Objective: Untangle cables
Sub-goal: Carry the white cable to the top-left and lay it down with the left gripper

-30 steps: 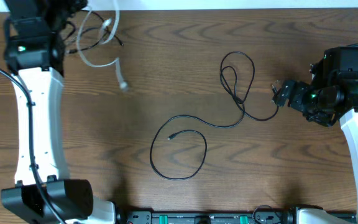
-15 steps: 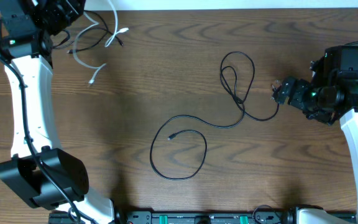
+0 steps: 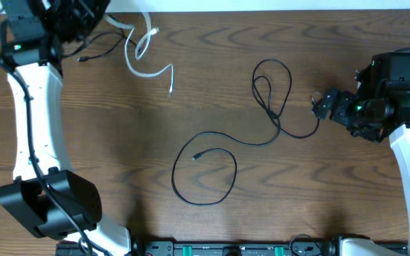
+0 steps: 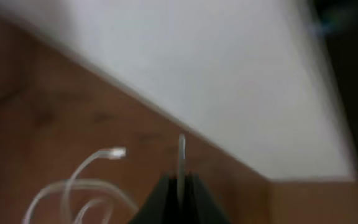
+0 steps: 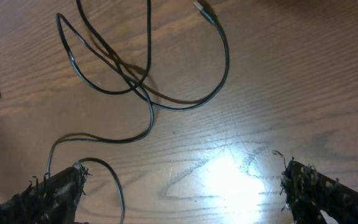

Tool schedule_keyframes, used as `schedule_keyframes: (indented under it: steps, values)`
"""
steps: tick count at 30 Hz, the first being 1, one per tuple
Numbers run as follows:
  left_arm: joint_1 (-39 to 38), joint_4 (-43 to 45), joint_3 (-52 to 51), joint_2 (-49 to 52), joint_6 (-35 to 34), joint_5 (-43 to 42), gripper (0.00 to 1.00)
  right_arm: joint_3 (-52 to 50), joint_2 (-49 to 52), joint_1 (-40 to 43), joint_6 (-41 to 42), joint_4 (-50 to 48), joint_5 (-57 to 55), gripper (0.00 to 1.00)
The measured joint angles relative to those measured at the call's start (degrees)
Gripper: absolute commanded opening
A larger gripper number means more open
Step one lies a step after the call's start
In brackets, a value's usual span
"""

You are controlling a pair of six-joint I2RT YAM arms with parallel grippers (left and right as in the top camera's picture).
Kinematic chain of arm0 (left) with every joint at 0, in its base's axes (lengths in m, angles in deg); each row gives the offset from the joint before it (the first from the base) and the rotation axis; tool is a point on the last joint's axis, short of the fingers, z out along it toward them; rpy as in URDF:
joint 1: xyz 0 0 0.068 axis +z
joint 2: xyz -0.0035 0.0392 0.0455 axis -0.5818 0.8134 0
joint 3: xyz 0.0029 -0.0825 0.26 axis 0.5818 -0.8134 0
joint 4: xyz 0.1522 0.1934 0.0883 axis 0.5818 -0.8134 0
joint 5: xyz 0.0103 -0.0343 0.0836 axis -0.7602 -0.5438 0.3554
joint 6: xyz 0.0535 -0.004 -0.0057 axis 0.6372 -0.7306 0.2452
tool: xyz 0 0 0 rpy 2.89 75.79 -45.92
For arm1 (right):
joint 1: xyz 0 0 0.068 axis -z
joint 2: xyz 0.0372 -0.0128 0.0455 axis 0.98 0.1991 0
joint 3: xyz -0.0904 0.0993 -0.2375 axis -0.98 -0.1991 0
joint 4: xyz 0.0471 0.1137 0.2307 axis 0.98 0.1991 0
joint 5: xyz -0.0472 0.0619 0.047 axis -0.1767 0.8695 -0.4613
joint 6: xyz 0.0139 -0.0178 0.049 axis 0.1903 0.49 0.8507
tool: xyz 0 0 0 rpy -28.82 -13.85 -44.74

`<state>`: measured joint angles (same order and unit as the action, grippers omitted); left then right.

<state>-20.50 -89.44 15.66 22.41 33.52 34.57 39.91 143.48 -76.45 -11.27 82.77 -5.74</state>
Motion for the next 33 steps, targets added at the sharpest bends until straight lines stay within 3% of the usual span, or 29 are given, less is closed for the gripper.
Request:
schedule_keyframes:
  steps: [4,14,25,33]
  values:
    - [4.5,-7.8,0.0,0.1,5.6,8.4,0.08,0.0,0.0,0.0,0.0,-0.1,0.0,0.99]
    - [15.6,-14.2,0.0,8.7,18.5,13.2,0.07,0.0,0.0,0.0,0.3,-0.5,0.0,0.99]
    - [23.5,-5.9,0.0,20.9,23.3,24.8,0.08,0.0,0.0,0.0,0.5,-0.9,0.0,0.99]
    - [26.9,2.5,0.0,21.9,24.0,31.5,0.08,0.0,0.0,0.0,1.2,-1.1,0.0,0.99]
